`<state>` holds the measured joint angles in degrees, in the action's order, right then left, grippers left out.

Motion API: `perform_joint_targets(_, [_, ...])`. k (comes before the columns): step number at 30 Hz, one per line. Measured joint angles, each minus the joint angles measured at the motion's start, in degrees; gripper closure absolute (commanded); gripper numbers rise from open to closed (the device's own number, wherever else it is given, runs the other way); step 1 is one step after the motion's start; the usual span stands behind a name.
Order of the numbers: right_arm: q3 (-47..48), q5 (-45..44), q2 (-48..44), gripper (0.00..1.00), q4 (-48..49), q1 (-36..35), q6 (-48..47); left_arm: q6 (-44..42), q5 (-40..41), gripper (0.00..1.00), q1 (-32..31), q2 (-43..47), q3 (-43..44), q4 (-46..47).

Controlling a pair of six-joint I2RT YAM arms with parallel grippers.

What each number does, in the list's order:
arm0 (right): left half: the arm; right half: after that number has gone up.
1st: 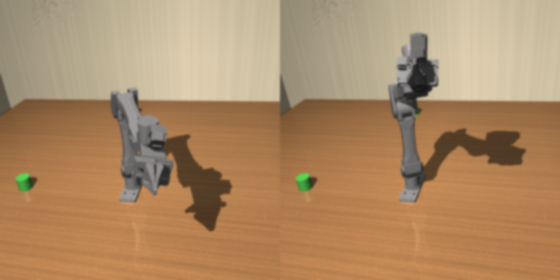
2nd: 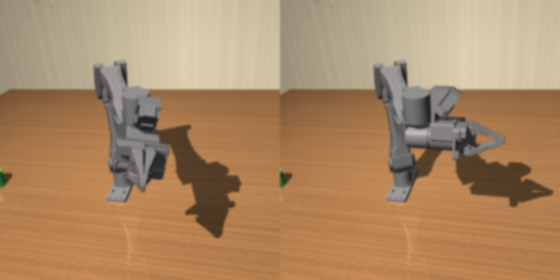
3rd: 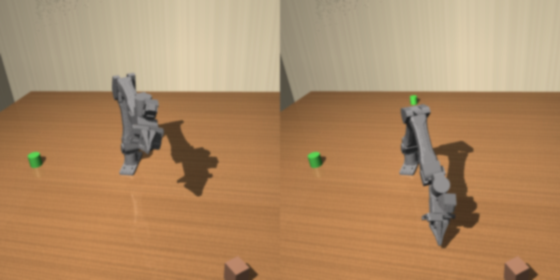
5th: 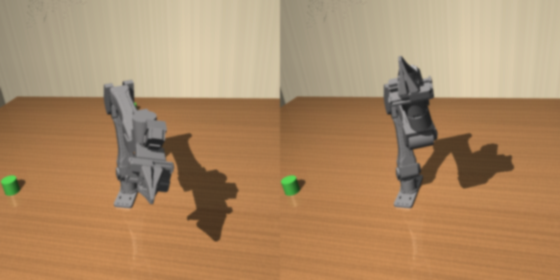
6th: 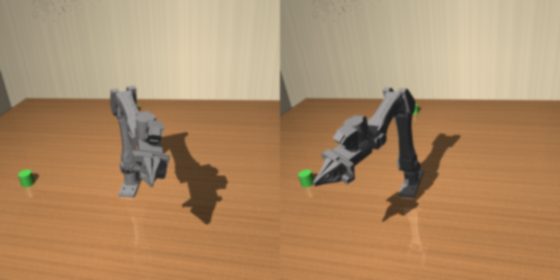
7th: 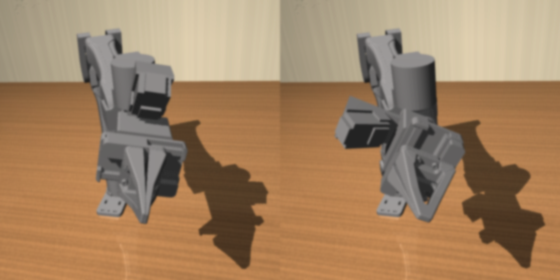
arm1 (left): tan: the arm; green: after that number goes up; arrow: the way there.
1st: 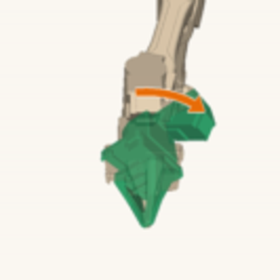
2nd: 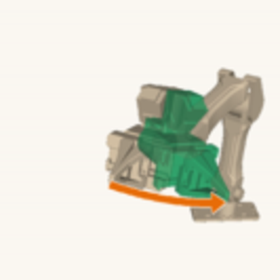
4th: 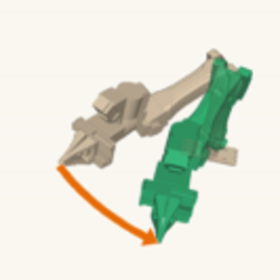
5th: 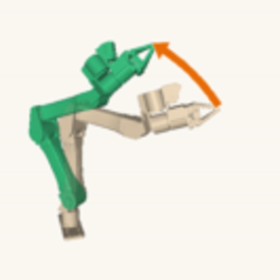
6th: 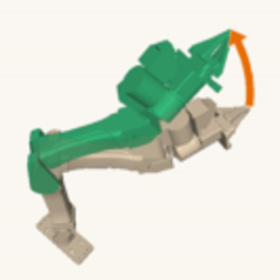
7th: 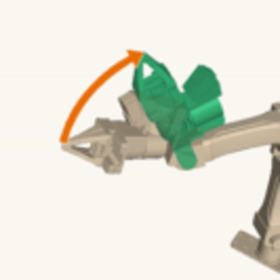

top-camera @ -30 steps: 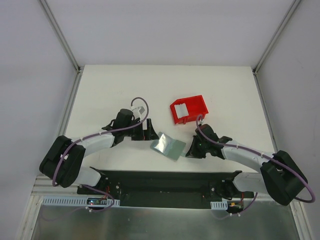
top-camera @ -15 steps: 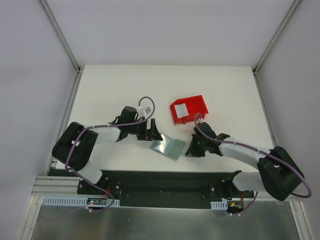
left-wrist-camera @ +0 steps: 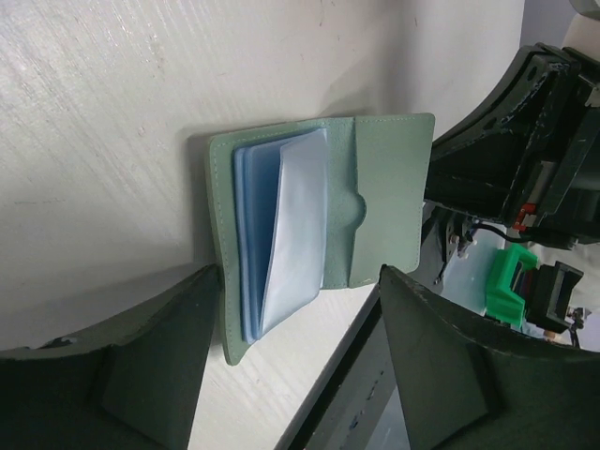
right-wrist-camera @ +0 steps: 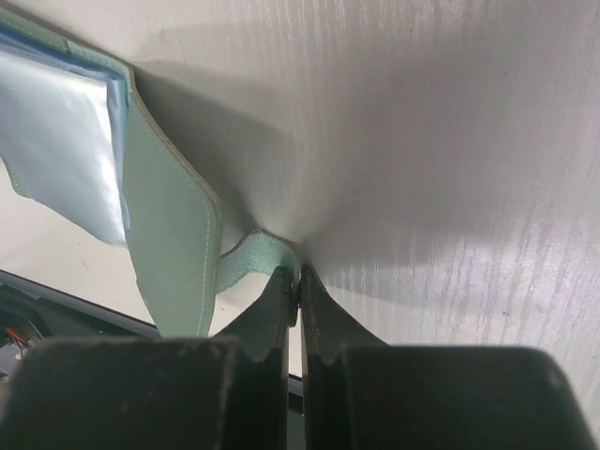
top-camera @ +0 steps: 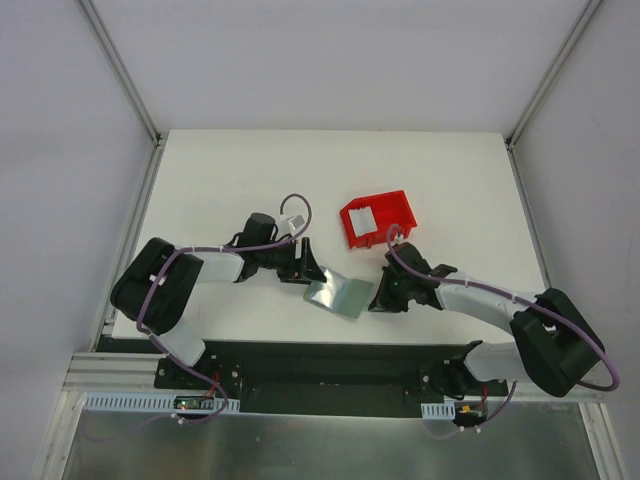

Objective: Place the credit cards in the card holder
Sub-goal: Open the card holder at the center of the board.

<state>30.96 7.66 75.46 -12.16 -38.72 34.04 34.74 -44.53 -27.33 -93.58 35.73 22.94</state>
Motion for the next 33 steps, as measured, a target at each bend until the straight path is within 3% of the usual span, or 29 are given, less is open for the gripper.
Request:
perform_joint_targets(6, [0.44, 0.48, 0.94, 1.0, 0.63, 0.0, -0.07, 2.12, -0.07, 0.53, -0.07, 1.22, 0.0, 0.87])
perform_joint_targets(8, [0.55, 0.66, 1.18, 1.0, 0.9, 0.0, -0.13, 2.4, -0.33, 0.65, -0.07, 1.57, 0.02, 1.44])
perform_joint_targets(12, [0.63, 0.76, 1.38, 1.0, 1.2, 0.0, -0.2, 3.3, -0.9, 0.78, -0.13, 1.62, 0.15, 2.32])
perform_joint_targets(20, [0.74, 0.81, 1.6, 0.99, 1.44, 0.0, -0.2, 4.44, -3.72, 0.71, -1.53, 0.09, 0.81, 4.26])
perform_joint_targets(22, [0.76, 0.81, 1.64, 1.0, 1.46, 0.0, -0.2, 4.72, -4.26, 0.75, -1.6, -0.17, 1.01, 4.42])
perform_joint_targets(26, [0.98, 0.79, 1.86, 1.0, 1.44, -0.07, -0.26, 4.94, -4.7, 0.71, -1.6, -0.17, 1.2, 4.85])
perform_joint_targets(33, [1.14, 0.74, 1.9, 1.0, 1.38, -0.22, -0.48, 4.96, -4.81, 0.77, -2.16, -1.7, 1.95, 4.96])
